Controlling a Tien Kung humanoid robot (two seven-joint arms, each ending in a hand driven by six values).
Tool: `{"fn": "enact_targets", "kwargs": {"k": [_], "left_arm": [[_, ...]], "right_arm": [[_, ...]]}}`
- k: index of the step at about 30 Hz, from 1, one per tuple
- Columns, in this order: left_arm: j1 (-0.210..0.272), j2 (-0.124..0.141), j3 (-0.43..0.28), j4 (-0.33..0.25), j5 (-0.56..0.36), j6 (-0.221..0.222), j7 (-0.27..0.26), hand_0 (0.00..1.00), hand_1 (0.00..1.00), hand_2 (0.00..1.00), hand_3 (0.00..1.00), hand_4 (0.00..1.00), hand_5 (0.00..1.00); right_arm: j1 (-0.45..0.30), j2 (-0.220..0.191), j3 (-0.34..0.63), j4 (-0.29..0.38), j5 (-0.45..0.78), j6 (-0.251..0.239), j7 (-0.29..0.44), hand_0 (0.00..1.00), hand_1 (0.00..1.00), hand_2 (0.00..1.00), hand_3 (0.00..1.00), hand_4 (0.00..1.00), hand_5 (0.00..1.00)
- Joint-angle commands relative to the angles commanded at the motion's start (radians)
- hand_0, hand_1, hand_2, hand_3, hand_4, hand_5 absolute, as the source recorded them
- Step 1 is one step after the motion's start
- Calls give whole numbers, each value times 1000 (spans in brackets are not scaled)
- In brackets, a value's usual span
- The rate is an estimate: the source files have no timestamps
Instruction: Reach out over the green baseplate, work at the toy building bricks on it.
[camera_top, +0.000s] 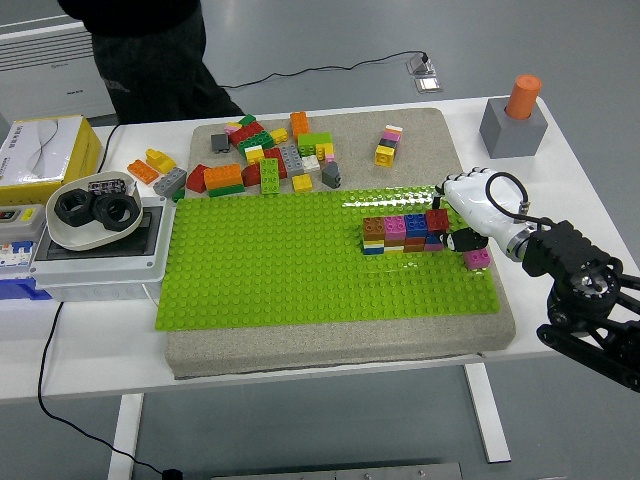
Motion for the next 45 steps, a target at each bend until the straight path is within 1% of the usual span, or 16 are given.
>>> {"fn": "enact_targets", "kwargs": {"k": [12, 25, 31, 32, 37, 38, 45], "left_arm": [[-1, -1, -4, 0, 3, 2, -1, 690, 345, 521, 559, 776, 765], [0, -1, -5, 0, 4, 3, -2, 690, 345, 521, 560, 777, 769], [-1, 0, -5, 0, 4, 3, -3, 690, 345, 521, 560, 777, 770], [-1, 0, -5, 0, 4, 3, -3, 690, 345, 521, 560, 777, 773], [-1, 0, -6, 0, 6, 3, -3, 690, 345, 521, 560, 777, 773], [-1, 0, -6, 0, 6, 3, -3, 690, 345, 522, 561, 777, 775], [-2, 0, -7, 0, 7, 4, -3, 690, 345, 522, 560, 775, 776]], "right_arm": [[-1, -2, 10, 1, 44, 6, 9, 749, 680, 747, 499, 707, 259], [-6, -10, 37, 4, 161, 18, 24, 755, 703, 755, 504, 709, 254], [-5, -9, 39, 0, 174, 24, 24, 758, 703, 757, 508, 710, 251], [-4, -8, 39, 0, 177, 25, 24, 764, 726, 769, 518, 712, 248], [-3, -7, 38, -1, 185, 38, 24, 764, 726, 769, 518, 712, 248], [-2, -7, 38, -1, 185, 40, 24, 767, 743, 774, 521, 713, 247], [2, -7, 37, 1, 181, 54, 20, 769, 745, 777, 526, 715, 244]]}}
